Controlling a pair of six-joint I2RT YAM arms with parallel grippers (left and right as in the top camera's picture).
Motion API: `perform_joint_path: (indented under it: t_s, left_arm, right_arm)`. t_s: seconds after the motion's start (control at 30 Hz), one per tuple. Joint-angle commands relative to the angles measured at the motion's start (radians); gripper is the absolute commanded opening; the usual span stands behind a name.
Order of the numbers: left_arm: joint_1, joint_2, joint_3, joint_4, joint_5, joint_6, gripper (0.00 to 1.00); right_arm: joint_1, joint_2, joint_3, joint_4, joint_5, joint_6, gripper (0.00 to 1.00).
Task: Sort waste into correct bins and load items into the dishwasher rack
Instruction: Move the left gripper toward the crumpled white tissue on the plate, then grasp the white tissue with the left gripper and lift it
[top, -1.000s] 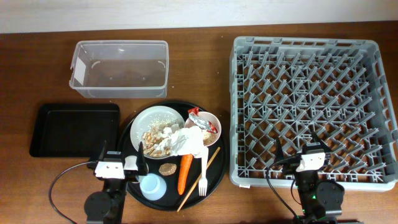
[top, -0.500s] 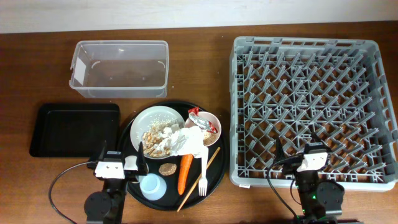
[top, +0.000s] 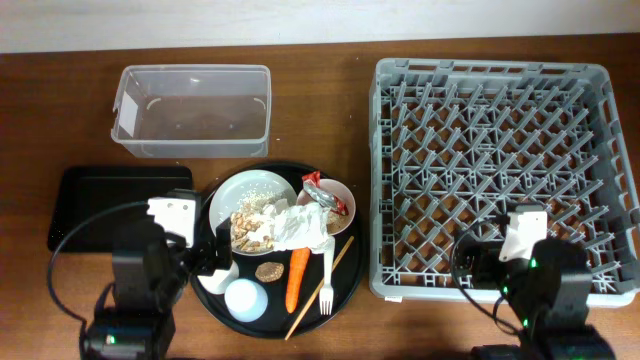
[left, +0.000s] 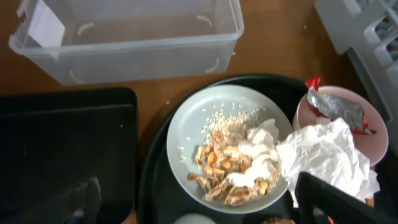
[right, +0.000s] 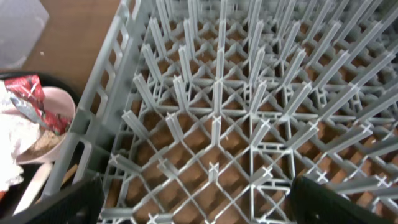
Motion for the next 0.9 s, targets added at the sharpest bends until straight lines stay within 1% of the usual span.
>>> perform_joint_path:
  t_s: [0.0, 0.03, 0.1, 0.17, 0.23, 0.3, 0.37, 0.47, 0.53, 0.57, 0.6, 0.63, 0.67, 0.7, 0.73, 0.8, 0.87]
  left_arm:
    - [-0.003, 0.178, 0.215, -0.172, 0.025, 0.015, 0.99]
    - [-0.003, 0.251, 0.308, -0.264, 0.024, 0.015, 0.99]
    - [-0.003, 0.314, 0.368, -0.324, 0.025, 0.015, 0.99]
    - [-0.003, 0.325, 0.368, -0.322, 0.030, 0.014, 0.99]
    - [-0.003, 0.337, 0.368, -0.269, 0.159, 0.014, 0.99]
    - [-0.029, 0.396, 0.368, -0.265, 0.186, 0.014, 0.99]
    - [-0.108, 0.489, 0.368, -0.261, 0.186, 0.014, 0.99]
    - [-0.311, 0.710, 0.368, -0.234, 0.186, 0.014, 0.99]
    - [-0.392, 0.827, 0.368, -0.211, 0.185, 0.014, 0.97]
    - [-0.423, 0.875, 0.368, -0.193, 0.177, 0.015, 0.91]
    - [-0.441, 0.913, 0.368, -0.178, 0.177, 0.015, 0.73]
    - [-0.446, 0.930, 0.368, -0.171, 0.177, 0.015, 0.66]
    - [-0.446, 0.951, 0.368, -0.163, 0.164, 0.015, 0.42]
    - [-0.446, 0.950, 0.368, -0.163, 0.125, 0.014, 0.15]
    - [-0.446, 0.949, 0.370, -0.165, 0.092, 0.014, 0.01]
    - [-0.446, 0.943, 0.401, -0.188, 0.057, 0.014, 0.00]
    - [-0.446, 0.900, 0.506, -0.265, -0.027, 0.015, 0.01]
  right_arm:
    - [-0.003, 0.182, 0.154, -0.119, -0.002, 0.001, 0.98]
    - [-0.003, 0.273, 0.211, -0.172, -0.019, 0.001, 0.98]
    - [-0.003, 0.365, 0.237, -0.208, -0.051, 0.001, 0.98]
    - [-0.004, 0.417, 0.237, -0.223, -0.051, 0.001, 0.98]
    - [-0.003, 0.441, 0.237, -0.223, -0.072, 0.002, 0.98]
    - [-0.003, 0.441, 0.237, -0.224, -0.130, 0.001, 0.98]
    - [-0.003, 0.441, 0.237, -0.223, -0.130, 0.001, 0.98]
    - [-0.003, 0.441, 0.237, -0.224, -0.130, 0.001, 0.98]
    - [-0.003, 0.441, 0.237, -0.223, -0.130, 0.001, 0.98]
    - [-0.003, 0.441, 0.237, -0.223, -0.130, 0.001, 0.99]
    - [-0.003, 0.441, 0.237, -0.223, -0.130, 0.001, 0.98]
    - [-0.003, 0.441, 0.237, -0.223, -0.130, 0.001, 0.98]
    - [-0.003, 0.441, 0.237, -0.223, -0.130, 0.001, 0.99]
    - [-0.003, 0.441, 0.237, -0.223, -0.130, 0.001, 0.98]
    - [-0.003, 0.441, 0.237, -0.223, -0.130, 0.001, 0.98]
    - [-0.003, 0.441, 0.237, -0.223, -0.130, 0.001, 0.98]
    - [-0.003, 0.441, 0.237, -0.223, -0.123, 0.001, 0.98]
